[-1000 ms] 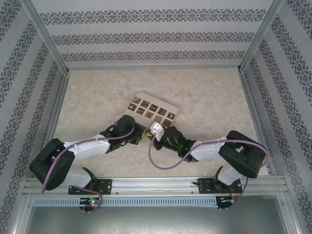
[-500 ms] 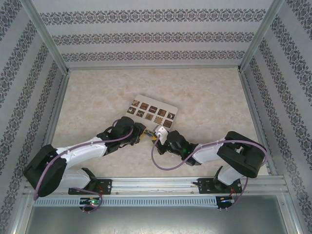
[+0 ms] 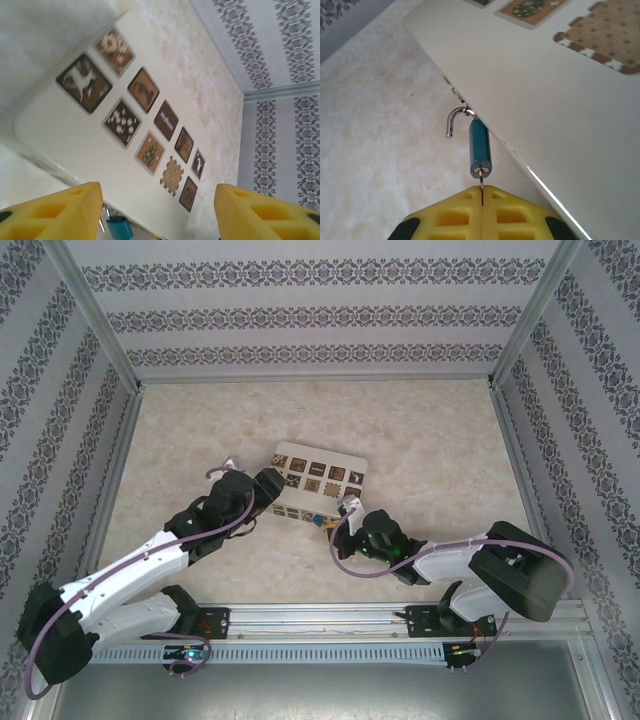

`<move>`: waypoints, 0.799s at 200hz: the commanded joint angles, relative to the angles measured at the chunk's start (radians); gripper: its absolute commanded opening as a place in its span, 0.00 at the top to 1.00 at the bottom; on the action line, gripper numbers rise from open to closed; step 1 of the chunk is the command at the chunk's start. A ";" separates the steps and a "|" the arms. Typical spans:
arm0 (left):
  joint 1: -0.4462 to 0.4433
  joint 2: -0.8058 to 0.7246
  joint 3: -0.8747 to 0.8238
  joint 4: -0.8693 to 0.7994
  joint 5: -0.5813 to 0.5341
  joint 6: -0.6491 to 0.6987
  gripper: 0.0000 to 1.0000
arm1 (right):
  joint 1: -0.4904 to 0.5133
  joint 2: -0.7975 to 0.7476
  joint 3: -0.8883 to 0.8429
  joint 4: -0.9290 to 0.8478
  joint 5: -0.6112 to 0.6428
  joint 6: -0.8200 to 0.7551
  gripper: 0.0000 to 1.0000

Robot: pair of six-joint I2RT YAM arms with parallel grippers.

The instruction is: Unlock the padlock with the key

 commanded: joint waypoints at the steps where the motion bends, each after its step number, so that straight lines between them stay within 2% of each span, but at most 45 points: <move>1: -0.013 -0.034 0.031 -0.022 -0.044 0.205 0.36 | -0.040 -0.043 -0.040 0.044 -0.070 0.127 1.00; 31: -0.013 -0.050 0.065 -0.031 -0.034 0.327 0.35 | -0.095 -0.095 -0.084 0.039 -0.122 0.201 1.00; 73: -0.013 -0.041 0.091 -0.037 -0.046 0.389 0.32 | -0.139 -0.111 -0.097 -0.019 -0.219 0.270 1.00; 160: -0.011 -0.045 0.081 -0.028 -0.117 0.439 0.26 | -0.139 -0.005 -0.060 0.002 -0.211 0.290 0.99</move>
